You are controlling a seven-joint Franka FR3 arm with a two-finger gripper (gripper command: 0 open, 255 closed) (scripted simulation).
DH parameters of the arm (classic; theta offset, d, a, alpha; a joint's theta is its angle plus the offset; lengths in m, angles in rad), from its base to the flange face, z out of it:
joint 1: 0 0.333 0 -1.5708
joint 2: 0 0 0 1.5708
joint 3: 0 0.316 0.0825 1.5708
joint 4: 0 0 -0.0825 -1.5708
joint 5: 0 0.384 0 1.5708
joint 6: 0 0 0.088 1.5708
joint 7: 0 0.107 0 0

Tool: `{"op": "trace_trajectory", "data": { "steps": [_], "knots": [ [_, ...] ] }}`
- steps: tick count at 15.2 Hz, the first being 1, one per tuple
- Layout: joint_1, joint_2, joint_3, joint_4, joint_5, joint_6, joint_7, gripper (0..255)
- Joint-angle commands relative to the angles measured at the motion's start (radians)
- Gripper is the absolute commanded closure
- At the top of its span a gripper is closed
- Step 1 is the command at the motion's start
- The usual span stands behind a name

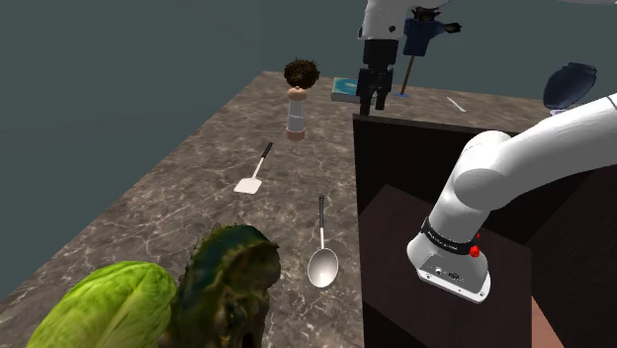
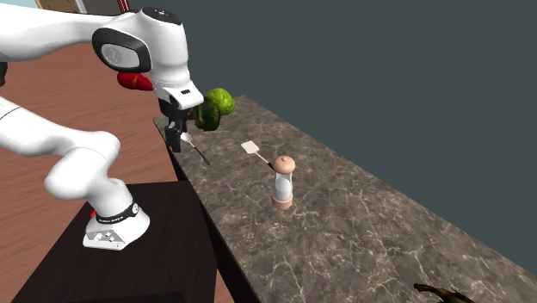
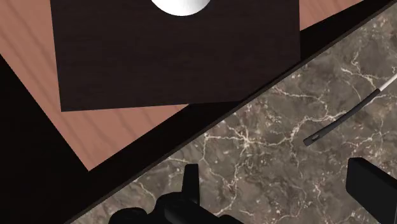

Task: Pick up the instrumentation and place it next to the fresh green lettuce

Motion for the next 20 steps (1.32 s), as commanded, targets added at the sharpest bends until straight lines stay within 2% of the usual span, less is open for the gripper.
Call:
{"op": "trace_trajectory", "data": {
  "steps": [1, 7, 12, 16, 20],
  "knots": [
    [0.000, 0.000, 0.000, 0.000, 0.000, 0.000, 0.000, 0],
    [-0.015, 0.086, 0.164, -0.038, 0.096, 0.192, 0.302, 0],
    [-0.044, 0.222, 0.295, -0.011, 0.131, 0.355, 0.551, 0],
    [-0.082, 0.362, 0.391, 0.046, 0.112, 0.474, 0.759, 0],
    [-0.128, 0.522, 0.473, 0.130, 0.040, 0.571, 0.985, 0]
  ]
}}
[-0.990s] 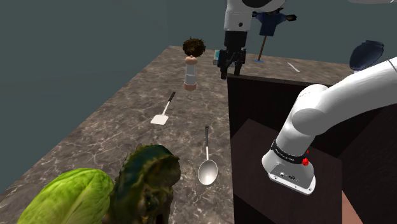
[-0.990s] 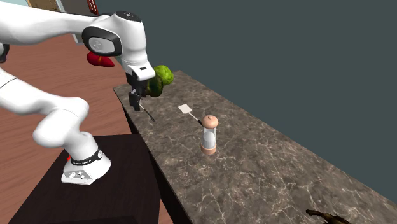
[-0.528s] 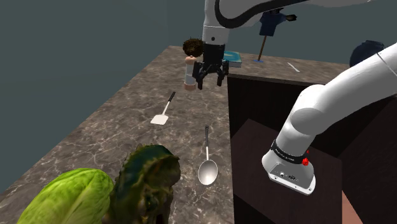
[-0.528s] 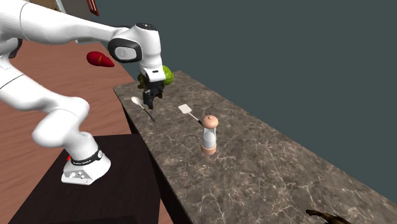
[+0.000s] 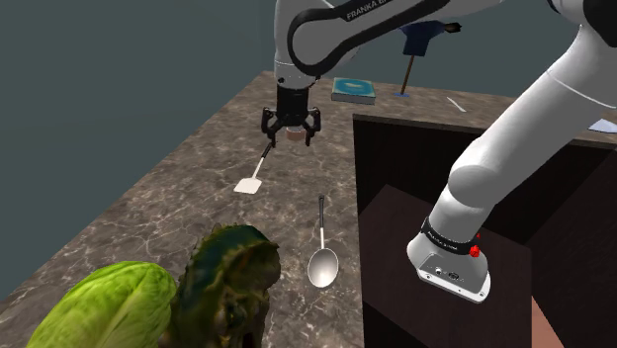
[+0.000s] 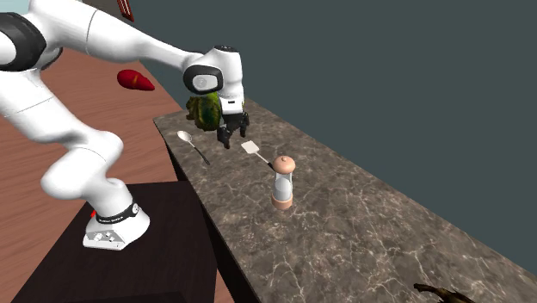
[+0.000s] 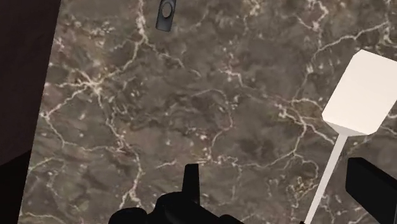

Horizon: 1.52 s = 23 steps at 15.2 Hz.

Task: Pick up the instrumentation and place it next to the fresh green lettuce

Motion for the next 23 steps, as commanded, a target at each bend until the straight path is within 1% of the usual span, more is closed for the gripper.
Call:
{"op": "trace_trajectory", "data": {
  "steps": [1, 5, 8, 9, 16, 23],
  "knots": [
    [-0.022, 0.087, 0.040, 0.048, -0.048, 0.046, 0.128, 0],
    [-0.050, 0.263, 0.082, 0.163, -0.185, 0.099, 0.376, 0],
    [-0.044, 0.395, 0.079, 0.265, -0.298, 0.110, 0.557, 0],
    [-0.039, 0.411, 0.074, 0.279, -0.311, 0.109, 0.578, 0],
    [-0.031, 0.471, 0.061, 0.241, -0.355, 0.198, 0.608, 0],
    [-0.031, 0.471, 0.061, 0.241, -0.355, 0.198, 0.608, 0]
  ]
}}
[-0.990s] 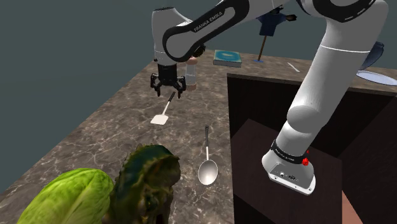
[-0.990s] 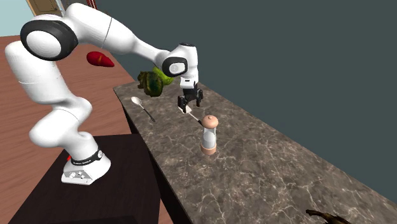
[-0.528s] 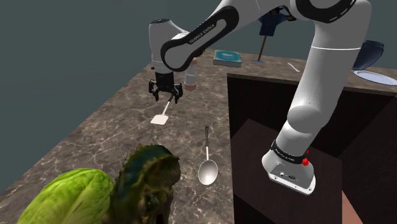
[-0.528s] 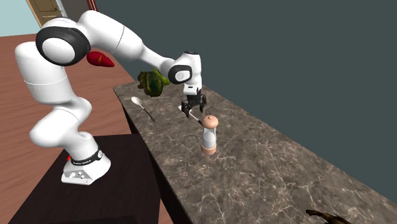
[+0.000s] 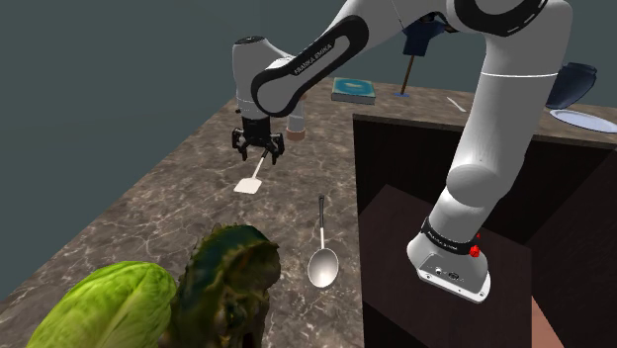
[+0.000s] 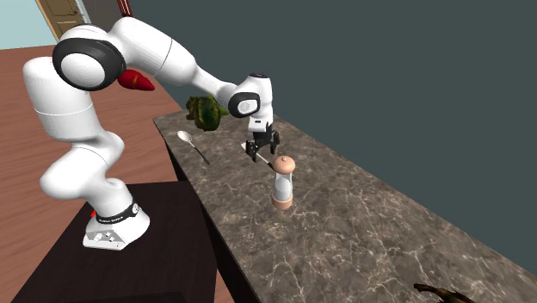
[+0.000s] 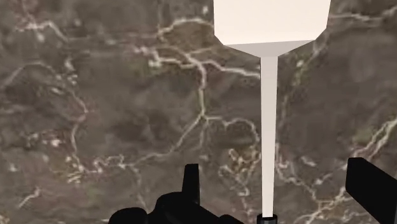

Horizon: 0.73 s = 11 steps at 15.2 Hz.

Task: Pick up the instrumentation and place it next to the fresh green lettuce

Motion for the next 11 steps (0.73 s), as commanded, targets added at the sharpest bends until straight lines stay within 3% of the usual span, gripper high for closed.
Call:
{"op": "trace_trajectory", "data": {
  "steps": [1, 2, 11],
  "knots": [
    [0.000, 0.000, 0.000, 0.000, 0.000, 0.000, 0.000, 0],
    [0.000, 0.000, 0.000, 0.000, 0.000, 0.000, 0.000, 255],
    [0.000, 0.000, 0.000, 0.000, 0.000, 0.000, 0.000, 255]
  ]
}}
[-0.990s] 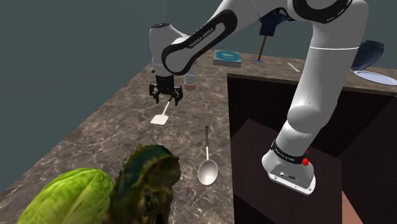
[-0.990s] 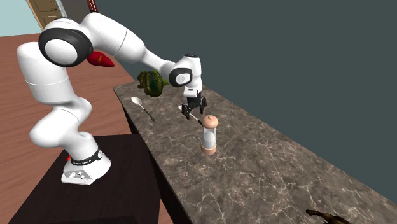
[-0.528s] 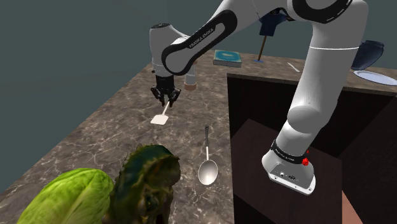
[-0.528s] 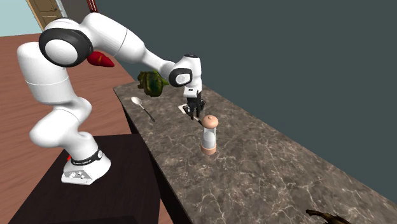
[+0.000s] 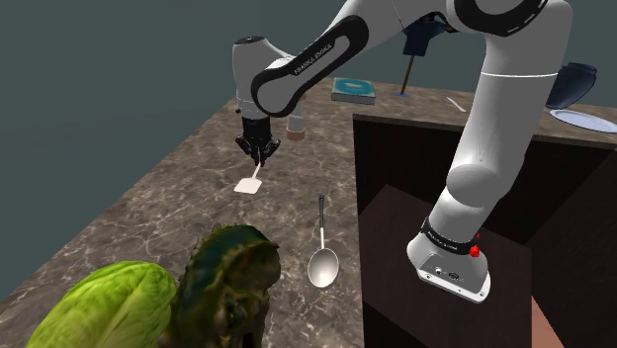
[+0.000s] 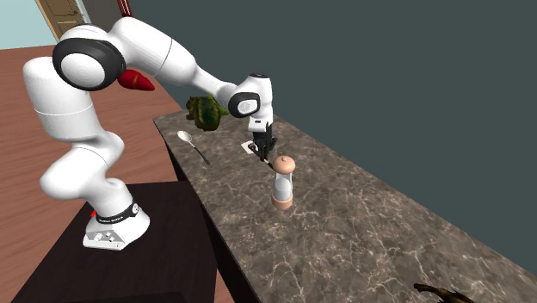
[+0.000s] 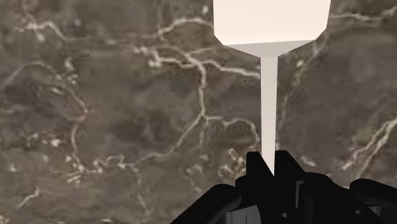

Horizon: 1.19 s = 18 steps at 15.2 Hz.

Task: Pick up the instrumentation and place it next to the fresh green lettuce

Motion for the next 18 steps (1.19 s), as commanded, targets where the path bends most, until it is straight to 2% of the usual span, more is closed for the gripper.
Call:
{"op": "trace_trajectory", "data": {
  "steps": [1, 18],
  "knots": [
    [-0.001, -0.008, 0.002, 0.004, 0.007, -0.011, -0.005, 255],
    [-0.014, -0.121, 0.015, 0.115, 0.087, -0.217, -0.070, 255]
  ]
}}
